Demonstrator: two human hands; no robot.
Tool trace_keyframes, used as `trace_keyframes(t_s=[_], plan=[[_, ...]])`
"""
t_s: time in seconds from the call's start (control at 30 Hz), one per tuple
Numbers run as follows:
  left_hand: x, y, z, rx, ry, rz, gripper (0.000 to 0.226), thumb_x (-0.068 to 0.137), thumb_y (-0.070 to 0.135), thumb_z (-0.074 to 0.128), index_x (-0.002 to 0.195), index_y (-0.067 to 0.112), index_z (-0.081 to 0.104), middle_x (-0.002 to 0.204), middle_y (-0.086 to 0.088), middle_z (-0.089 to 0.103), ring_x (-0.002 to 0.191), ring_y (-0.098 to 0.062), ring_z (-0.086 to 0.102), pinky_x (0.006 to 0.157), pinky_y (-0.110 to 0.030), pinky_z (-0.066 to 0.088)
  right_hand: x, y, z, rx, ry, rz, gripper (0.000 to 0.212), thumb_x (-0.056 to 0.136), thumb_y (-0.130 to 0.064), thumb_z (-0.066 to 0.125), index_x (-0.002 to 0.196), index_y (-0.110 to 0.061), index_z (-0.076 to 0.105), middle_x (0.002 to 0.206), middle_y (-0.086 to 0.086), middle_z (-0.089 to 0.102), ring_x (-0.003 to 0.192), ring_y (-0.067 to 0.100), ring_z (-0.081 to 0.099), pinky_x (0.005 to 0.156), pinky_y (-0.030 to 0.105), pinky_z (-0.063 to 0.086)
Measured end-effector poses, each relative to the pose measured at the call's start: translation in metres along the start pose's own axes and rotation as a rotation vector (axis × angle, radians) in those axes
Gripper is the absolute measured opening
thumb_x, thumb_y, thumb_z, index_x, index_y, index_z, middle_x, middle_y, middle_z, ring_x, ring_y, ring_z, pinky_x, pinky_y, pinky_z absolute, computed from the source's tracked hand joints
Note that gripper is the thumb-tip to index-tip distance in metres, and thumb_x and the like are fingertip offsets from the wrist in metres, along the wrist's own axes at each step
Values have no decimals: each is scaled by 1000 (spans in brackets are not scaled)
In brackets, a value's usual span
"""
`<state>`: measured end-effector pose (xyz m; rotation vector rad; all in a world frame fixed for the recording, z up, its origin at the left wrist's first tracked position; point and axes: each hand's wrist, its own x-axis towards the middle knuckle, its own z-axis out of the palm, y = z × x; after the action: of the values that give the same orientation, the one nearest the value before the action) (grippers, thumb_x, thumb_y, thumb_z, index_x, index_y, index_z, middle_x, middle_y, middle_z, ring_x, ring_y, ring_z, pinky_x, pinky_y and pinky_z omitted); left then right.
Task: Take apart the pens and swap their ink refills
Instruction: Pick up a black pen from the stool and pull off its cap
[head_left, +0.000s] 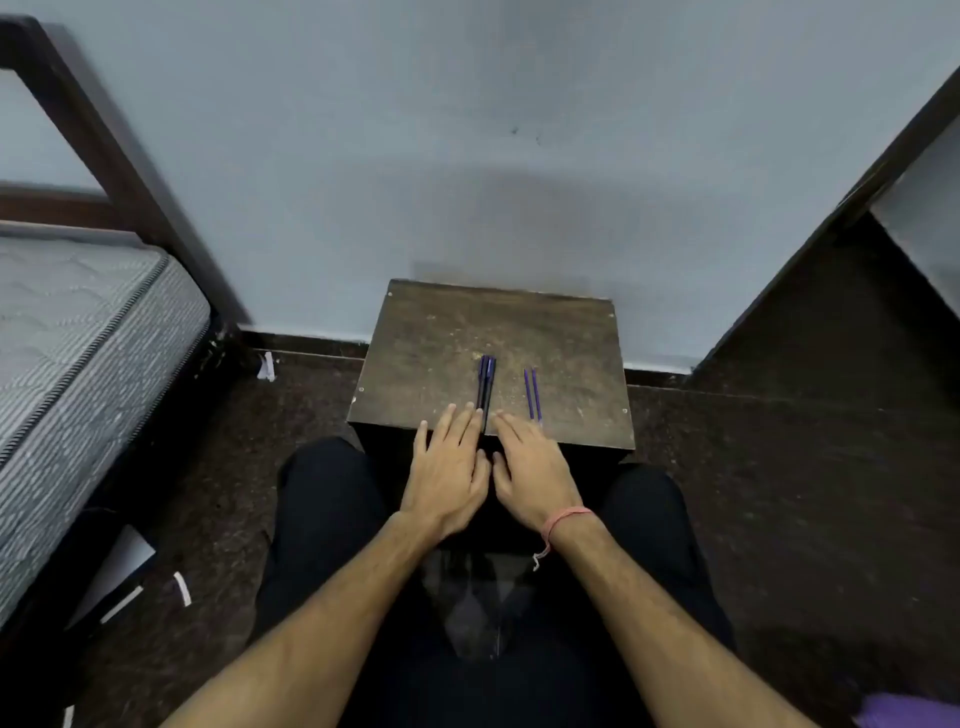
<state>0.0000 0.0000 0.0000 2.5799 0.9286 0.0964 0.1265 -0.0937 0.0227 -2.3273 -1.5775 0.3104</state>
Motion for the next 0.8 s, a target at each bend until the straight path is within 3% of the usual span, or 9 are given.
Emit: trace_keyframes(t_s=[0.1,0.27,0.4,0.6,0.8], plan=[[7,-16,9,-42,-25,11,78,101,34,31,177,15,26,186,1,24,174,-19,12,141,-52,9,14,1,15,35,0,-19,63,100,-14,56,162,-13,44,165,1,49,142,24,53,123,39,38],[12,-29,19,-95,42,12,80,98,35,24,175,15,32,183,1,32,173,-20,20,141,-48,9,27,7,36,55,33,-32,62,100,-13,58,161,-12,47,165,3,50,137,26,55,120,41,43],[11,-29,25,-124,61,11,80,98,34,26,175,15,32,184,0,28,174,-21,16,142,-45,3,29,12,44,39,87,-28,56,99,-15,60,155,-13,55,160,4,55,130,27,59,115,43,48],[13,-29,31,-122,64,15,78,99,32,28,177,26,29,187,-1,20,175,-21,7,141,-52,3,27,15,47,-52,209,21,38,100,-26,62,138,-19,65,138,1,65,115,25,58,101,41,53],[15,-30,35,-114,77,17,77,99,33,32,175,28,33,186,-2,22,175,-23,9,141,-54,4,28,19,41,-74,253,98,18,95,-24,71,112,-19,74,109,-1,68,100,25,62,80,38,58]])
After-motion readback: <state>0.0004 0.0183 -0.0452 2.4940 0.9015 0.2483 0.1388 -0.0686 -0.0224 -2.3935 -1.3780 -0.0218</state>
